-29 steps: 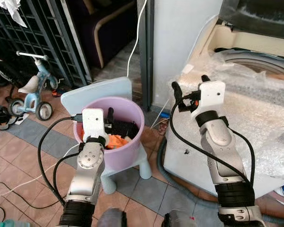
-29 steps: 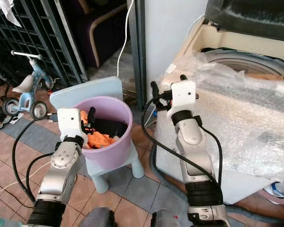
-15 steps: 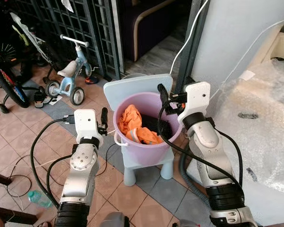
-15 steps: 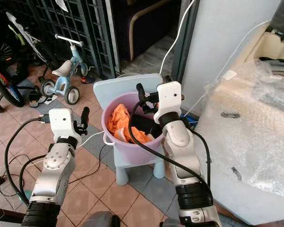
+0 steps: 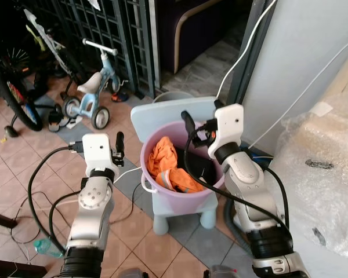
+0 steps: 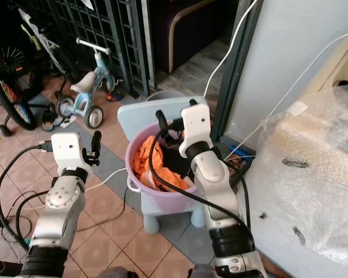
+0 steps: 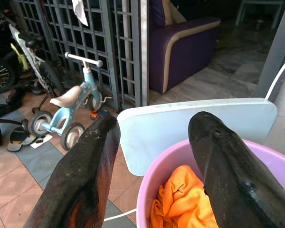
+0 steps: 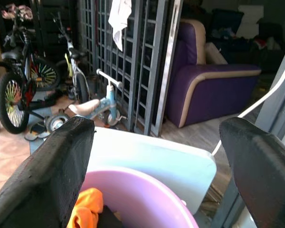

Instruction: Clothes washing

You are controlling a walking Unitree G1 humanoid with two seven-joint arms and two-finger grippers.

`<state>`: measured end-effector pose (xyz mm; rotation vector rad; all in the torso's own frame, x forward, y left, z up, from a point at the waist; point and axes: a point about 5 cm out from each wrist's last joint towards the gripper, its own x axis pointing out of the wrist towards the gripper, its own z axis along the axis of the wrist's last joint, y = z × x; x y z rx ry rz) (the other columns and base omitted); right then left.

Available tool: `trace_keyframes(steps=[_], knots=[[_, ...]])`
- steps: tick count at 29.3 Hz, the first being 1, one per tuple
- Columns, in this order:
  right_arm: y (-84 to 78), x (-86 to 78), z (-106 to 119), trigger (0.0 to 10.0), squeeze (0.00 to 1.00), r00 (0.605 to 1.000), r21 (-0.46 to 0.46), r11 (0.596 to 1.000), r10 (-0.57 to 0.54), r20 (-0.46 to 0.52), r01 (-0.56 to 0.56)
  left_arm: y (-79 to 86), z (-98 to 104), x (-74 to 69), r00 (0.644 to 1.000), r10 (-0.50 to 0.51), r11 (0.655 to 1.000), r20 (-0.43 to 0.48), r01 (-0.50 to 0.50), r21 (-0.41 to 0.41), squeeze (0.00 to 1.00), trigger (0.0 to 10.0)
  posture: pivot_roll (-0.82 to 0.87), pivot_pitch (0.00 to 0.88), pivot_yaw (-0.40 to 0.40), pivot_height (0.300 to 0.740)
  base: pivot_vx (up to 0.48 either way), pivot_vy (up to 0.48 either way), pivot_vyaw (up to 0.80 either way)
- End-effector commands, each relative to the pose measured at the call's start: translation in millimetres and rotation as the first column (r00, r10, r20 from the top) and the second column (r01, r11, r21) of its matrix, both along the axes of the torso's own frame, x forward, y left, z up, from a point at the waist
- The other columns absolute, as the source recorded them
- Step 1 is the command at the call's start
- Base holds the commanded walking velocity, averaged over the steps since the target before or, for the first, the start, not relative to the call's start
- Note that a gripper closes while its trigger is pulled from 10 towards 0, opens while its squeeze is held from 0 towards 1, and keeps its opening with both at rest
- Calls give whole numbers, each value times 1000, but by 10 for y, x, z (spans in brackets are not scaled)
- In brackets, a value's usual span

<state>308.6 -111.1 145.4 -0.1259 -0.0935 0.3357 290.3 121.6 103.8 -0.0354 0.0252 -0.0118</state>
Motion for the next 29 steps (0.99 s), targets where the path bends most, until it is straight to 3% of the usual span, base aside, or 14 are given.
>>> trace_keyframes(steps=[1,8,15,18,19,23,25,29], knots=[[147,-9,26,10000,0,999,16,999,44,-1,-44,151,-42,-19,998,56,998,-20,-55,25,0,10000,-38,62,47,740,0,0,800],[237,-72,-280,10000,0,983,-27,992,119,-136,-124,175,-52,-54,997,76,996,-28,-74,40,0,10000,7,71,40,740,0,0,761],[284,-64,-432,10000,0,976,-45,995,83,-199,-94,319,-119,-120,994,94,993,-54,-90,73,0,10000,25,83,33,740,0,0,343],[233,-57,-531,10000,0,968,-101,993,39,-248,-66,345,-135,-161,994,90,992,-60,-84,89,0,10000,30,97,30,740,130,0,0],[175,-68,-654,10000,0,951,-150,987,1,-310,-50,344,-147,-181,993,95,993,-69,-90,80,0,10000,30,102,29,740,405,0,0],[111,-90,-751,10000,0,933,-160,987,-26,-359,-34,326,-171,-203,990,101,993,-94,-95,63,0,10000,31,110,29,740,435,0,0],[44,-119,-878,10000,0,903,-225,973,-52,-427,-51,315,-175,-225,991,95,994,-97,-89,69,0,10000,29,121,29,740,334,0,0],[-16,-139,-975,10000,0,875,-256,964,-66,-479,-67,321,-199,-258,987,104,993,-119,-96,72,0,10000,34,132,24,740,0,0,0]])
